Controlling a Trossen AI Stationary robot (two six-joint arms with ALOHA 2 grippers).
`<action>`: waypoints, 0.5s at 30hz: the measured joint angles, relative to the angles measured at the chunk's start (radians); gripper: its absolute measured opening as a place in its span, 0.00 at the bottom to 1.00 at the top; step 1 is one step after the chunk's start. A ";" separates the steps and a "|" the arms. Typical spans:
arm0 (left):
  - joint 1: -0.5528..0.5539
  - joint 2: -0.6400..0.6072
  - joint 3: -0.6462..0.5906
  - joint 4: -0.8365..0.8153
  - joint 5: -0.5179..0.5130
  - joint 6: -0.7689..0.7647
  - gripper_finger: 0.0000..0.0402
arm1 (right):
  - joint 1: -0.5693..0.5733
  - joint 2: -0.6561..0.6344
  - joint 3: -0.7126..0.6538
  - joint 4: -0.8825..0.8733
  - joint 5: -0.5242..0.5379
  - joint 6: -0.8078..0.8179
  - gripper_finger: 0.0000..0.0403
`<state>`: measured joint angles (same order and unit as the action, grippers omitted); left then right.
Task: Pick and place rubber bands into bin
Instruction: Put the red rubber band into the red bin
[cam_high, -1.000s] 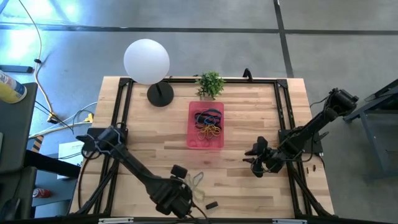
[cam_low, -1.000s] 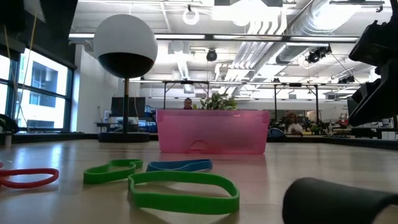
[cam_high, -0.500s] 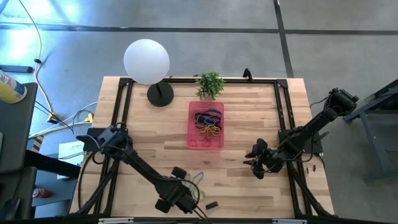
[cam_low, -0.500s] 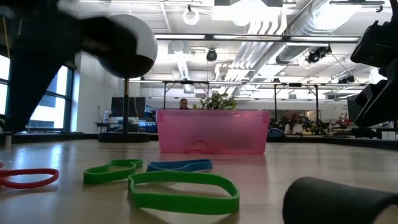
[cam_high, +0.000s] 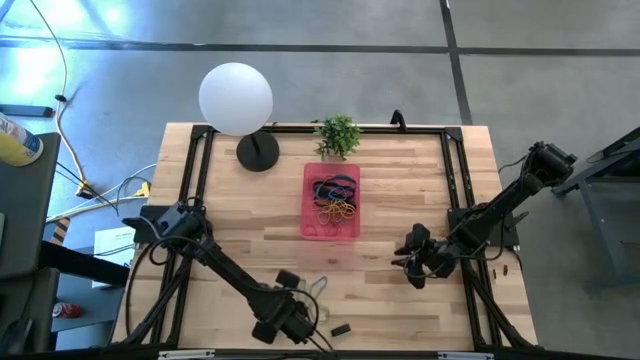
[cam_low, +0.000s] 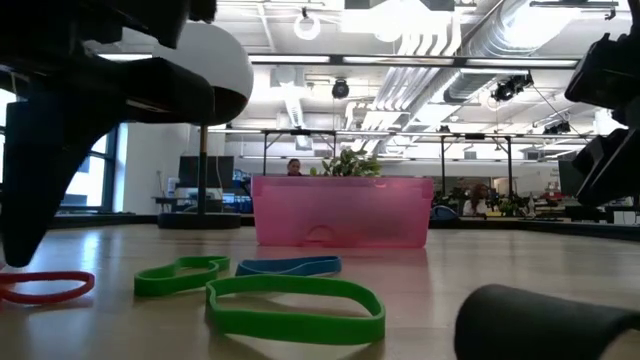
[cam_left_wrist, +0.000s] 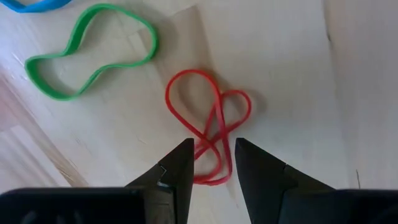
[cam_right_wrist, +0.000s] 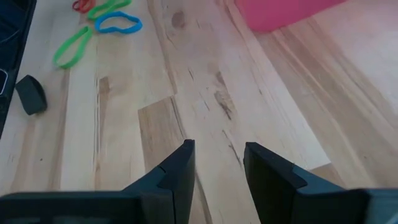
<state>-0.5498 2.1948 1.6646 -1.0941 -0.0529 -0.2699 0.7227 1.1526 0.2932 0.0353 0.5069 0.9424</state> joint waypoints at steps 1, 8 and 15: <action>-0.001 0.000 0.000 -0.001 -0.007 0.001 0.26 | 0.000 0.000 0.000 0.000 0.005 0.000 0.32; 0.000 -0.002 -0.023 0.027 -0.018 0.006 0.26 | 0.000 0.000 0.000 0.000 0.042 -0.001 0.32; 0.000 -0.002 -0.025 0.027 -0.003 0.010 0.21 | 0.000 0.000 0.000 -0.001 0.044 -0.005 0.32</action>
<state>-0.5495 2.1933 1.6394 -1.0672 -0.0559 -0.2602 0.7223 1.1526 0.2932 0.0345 0.5510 0.9373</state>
